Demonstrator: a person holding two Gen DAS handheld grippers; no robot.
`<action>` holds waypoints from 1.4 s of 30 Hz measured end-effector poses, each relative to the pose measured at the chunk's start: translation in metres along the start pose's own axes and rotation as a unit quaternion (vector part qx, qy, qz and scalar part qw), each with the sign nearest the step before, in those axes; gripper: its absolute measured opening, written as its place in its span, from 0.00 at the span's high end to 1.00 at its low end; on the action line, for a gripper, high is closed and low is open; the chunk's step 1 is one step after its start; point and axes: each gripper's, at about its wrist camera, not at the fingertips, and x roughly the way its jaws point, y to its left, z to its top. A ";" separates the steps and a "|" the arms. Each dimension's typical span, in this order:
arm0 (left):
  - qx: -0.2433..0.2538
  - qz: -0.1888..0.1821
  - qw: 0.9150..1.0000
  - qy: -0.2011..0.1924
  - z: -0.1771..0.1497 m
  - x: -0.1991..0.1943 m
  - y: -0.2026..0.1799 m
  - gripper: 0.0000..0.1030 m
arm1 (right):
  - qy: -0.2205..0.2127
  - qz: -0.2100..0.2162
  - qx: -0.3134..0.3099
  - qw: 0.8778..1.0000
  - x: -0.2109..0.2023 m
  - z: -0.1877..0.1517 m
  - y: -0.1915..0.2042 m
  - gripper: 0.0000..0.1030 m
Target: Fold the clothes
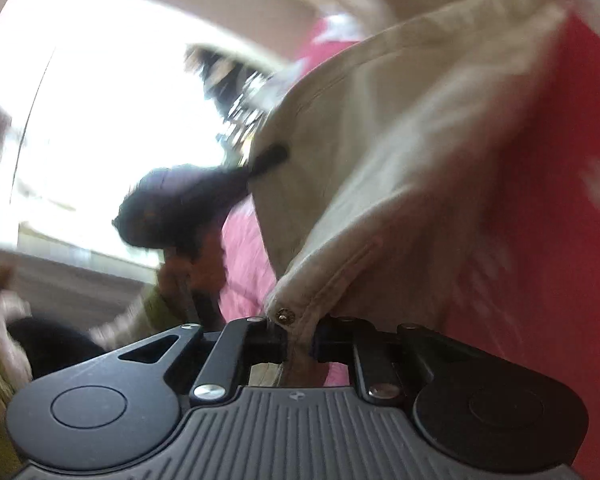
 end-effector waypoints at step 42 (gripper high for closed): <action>-0.036 0.404 0.911 -0.079 0.154 -0.180 0.261 0.44 | 0.298 0.017 -0.154 0.942 0.422 0.101 0.140 0.35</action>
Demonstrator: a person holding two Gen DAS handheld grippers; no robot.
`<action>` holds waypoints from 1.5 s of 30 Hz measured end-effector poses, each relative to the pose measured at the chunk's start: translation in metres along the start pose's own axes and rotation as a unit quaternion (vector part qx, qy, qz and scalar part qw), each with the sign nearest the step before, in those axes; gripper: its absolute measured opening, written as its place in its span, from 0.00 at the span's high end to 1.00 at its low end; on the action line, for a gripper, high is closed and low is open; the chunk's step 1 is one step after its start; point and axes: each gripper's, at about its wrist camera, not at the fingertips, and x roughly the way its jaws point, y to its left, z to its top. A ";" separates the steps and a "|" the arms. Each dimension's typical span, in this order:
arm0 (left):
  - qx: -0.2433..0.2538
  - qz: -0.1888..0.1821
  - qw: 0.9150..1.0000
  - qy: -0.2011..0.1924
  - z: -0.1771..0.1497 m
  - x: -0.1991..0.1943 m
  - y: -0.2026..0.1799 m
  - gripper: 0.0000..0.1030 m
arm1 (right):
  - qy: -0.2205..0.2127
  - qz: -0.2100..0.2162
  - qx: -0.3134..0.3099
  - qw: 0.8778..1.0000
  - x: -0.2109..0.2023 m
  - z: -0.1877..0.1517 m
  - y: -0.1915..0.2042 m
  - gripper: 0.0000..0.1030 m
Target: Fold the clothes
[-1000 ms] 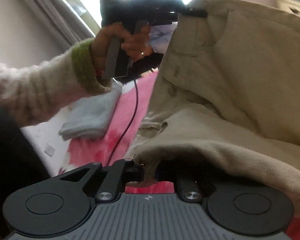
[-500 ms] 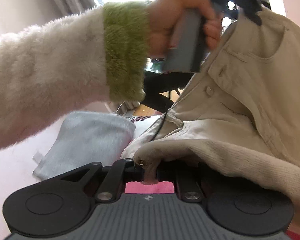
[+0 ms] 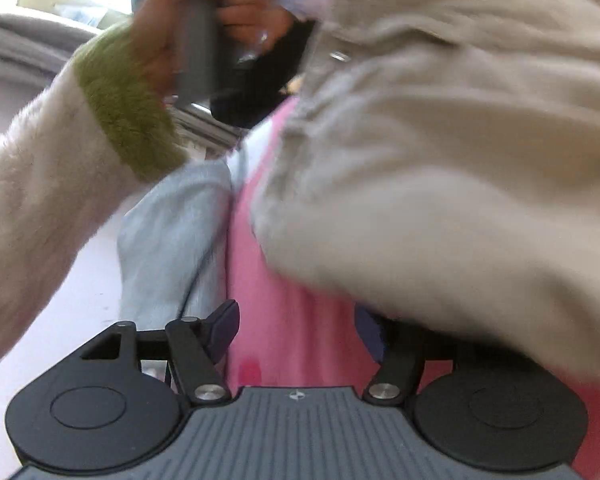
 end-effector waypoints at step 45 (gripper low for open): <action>0.347 -0.174 0.921 -0.023 -0.181 -0.044 -0.379 0.97 | -0.560 -0.167 0.238 0.776 -0.474 -0.090 -0.218 0.93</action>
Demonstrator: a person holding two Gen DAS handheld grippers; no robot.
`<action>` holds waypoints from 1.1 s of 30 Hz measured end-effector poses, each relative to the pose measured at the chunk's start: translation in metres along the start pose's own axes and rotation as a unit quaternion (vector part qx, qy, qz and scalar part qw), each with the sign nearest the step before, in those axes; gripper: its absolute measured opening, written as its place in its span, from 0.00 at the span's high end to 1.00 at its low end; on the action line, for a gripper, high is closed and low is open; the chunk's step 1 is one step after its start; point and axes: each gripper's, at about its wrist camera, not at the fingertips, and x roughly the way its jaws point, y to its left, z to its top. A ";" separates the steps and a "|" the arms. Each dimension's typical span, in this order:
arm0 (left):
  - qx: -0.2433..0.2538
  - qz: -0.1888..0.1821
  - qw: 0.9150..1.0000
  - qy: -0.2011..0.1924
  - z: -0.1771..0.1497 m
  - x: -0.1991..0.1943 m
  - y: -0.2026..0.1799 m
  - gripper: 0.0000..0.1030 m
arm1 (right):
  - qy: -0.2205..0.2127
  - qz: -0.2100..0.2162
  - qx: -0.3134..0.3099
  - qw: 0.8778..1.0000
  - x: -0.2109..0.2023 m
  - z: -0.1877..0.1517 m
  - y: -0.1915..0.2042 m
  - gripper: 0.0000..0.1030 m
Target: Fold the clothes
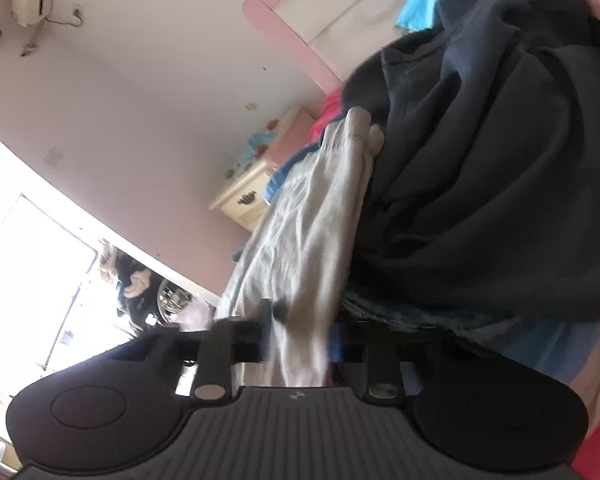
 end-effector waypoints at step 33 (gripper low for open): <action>-0.080 -0.362 0.916 0.155 -0.108 -0.106 0.000 0.78 | 0.167 -0.242 -0.028 0.955 -0.286 -0.168 -0.052 0.59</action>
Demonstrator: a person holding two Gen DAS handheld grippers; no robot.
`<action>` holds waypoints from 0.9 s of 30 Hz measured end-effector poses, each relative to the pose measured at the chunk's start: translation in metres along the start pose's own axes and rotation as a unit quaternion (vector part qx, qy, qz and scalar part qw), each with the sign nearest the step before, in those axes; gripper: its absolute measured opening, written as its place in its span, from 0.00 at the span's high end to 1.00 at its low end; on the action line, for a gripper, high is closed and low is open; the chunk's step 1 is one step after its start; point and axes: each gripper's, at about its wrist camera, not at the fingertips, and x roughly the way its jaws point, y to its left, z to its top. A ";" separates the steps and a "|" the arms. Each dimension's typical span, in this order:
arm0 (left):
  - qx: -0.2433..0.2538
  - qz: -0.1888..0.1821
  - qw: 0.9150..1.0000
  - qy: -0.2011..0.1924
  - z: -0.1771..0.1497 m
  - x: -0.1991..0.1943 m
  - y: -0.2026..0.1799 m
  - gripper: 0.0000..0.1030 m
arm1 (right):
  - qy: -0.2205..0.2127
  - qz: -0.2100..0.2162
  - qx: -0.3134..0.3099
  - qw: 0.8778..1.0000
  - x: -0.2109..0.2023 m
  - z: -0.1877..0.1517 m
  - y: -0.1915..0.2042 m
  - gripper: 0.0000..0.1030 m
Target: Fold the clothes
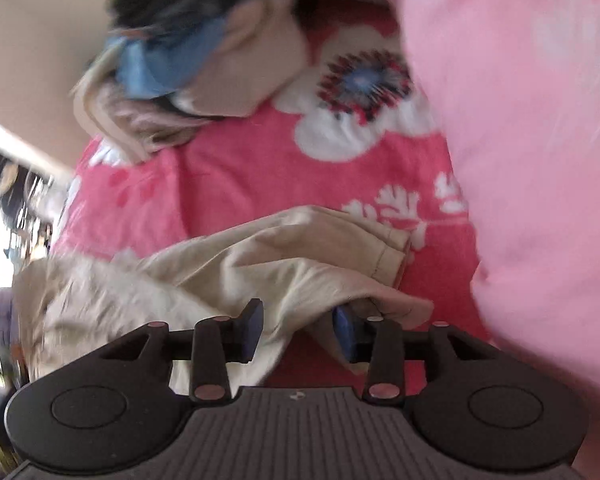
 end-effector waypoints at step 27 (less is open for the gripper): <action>0.060 0.203 0.967 -0.144 0.150 -0.049 0.086 0.28 | -0.034 0.006 -0.488 0.872 0.060 0.021 0.166 0.97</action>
